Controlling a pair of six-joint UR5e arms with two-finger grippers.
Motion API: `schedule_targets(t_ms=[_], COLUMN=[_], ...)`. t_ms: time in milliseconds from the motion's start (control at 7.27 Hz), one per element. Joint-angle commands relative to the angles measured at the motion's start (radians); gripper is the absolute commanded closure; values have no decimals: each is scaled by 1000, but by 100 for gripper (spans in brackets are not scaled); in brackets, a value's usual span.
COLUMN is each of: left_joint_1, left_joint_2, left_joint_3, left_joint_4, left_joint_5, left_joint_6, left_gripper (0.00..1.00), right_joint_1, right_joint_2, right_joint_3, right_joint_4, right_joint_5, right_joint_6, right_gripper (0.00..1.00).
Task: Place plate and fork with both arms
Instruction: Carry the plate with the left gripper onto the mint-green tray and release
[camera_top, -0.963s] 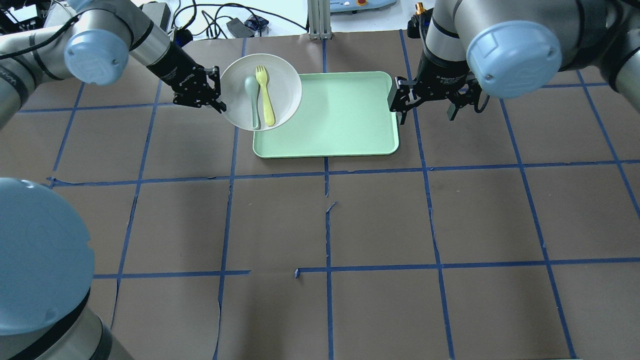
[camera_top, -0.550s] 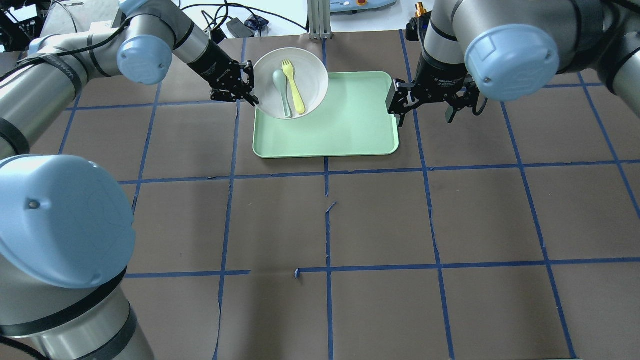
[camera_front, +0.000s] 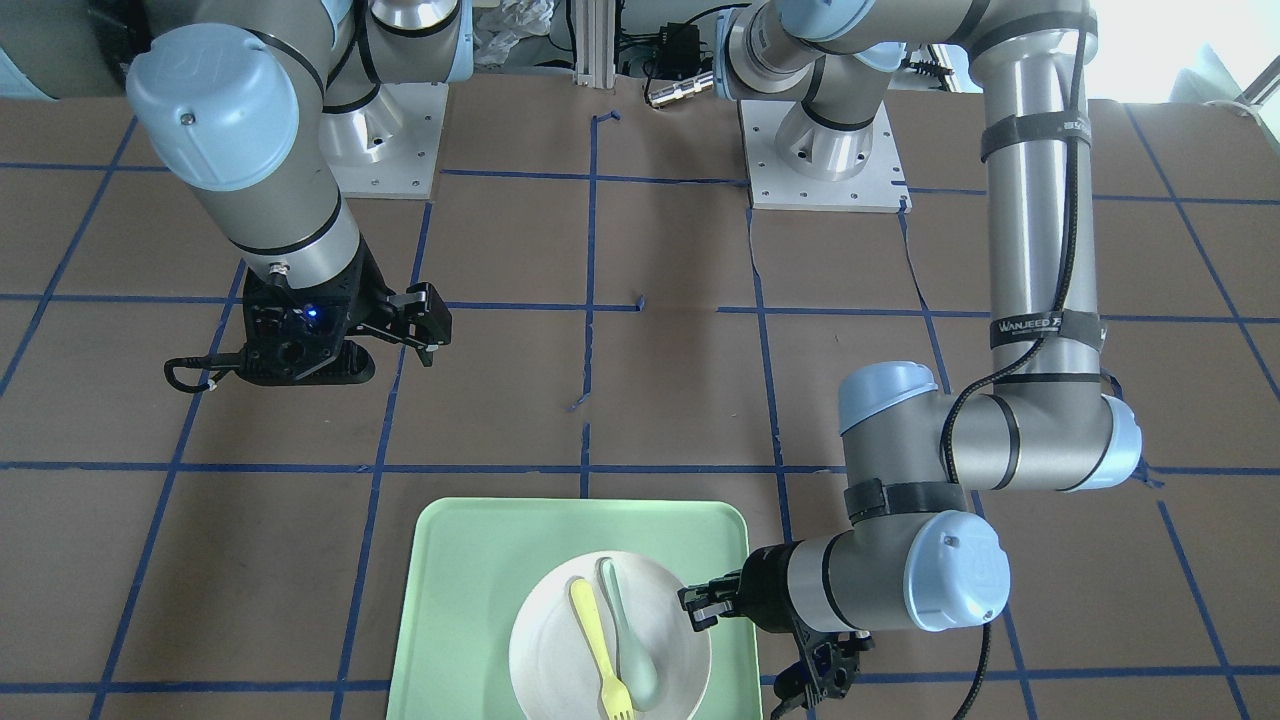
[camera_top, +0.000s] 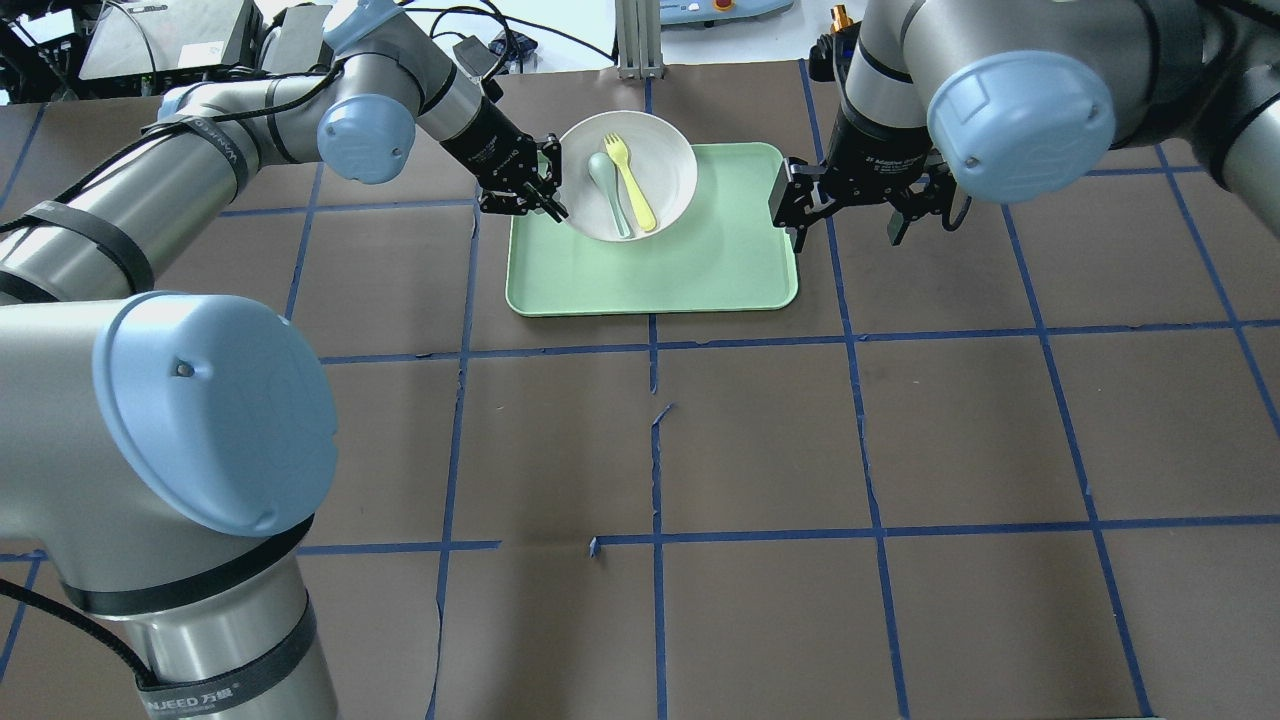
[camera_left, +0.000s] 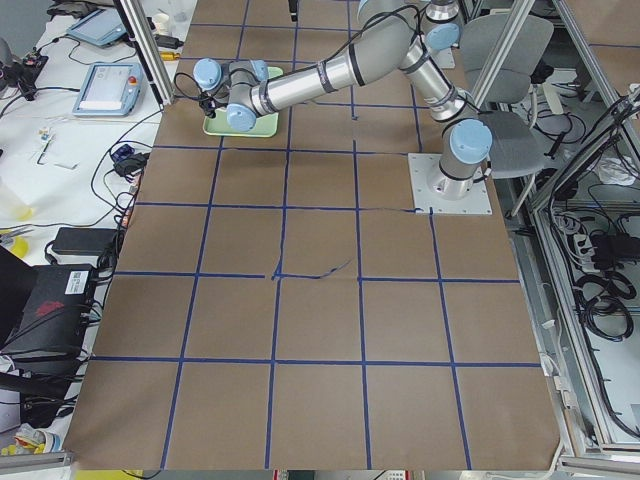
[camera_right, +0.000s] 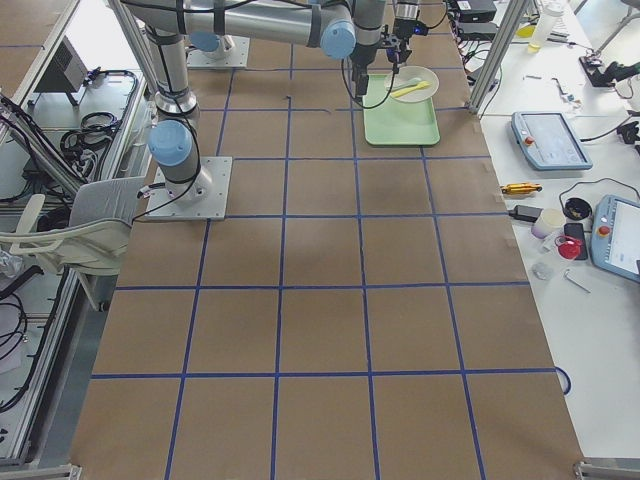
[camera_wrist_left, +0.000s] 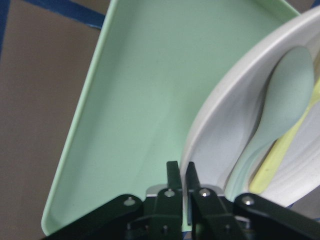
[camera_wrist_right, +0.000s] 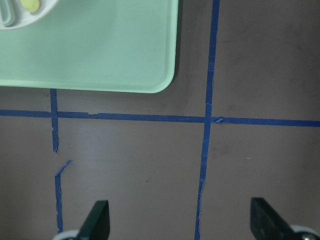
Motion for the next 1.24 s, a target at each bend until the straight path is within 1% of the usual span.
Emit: schedule_targets(t_ms=[0,412,825,962,1100], left_joint_1=[-17,-29,-31,-31,-31], left_joint_2=[-16,-15,-16,-11,10], left_joint_3=[-3,-32,-35,-41,-52], left_joint_4=[1,10,12,13,19], left_joint_5=[-3,-3,4,8,10], left_joint_6=[-25,-30,61,62,65], left_gripper=[100,100,100,43,11], right_joint_1=[0,0,0,0,0], right_joint_2=[0,0,0,0,0], right_joint_3=[0,0,-2,-2,-2], right_joint_4=[0,0,-10,-13,-22], right_joint_5=[-4,-10,-9,-9,-1], right_joint_6=[0,0,0,-9,-2], right_gripper=[0,0,0,0,0])
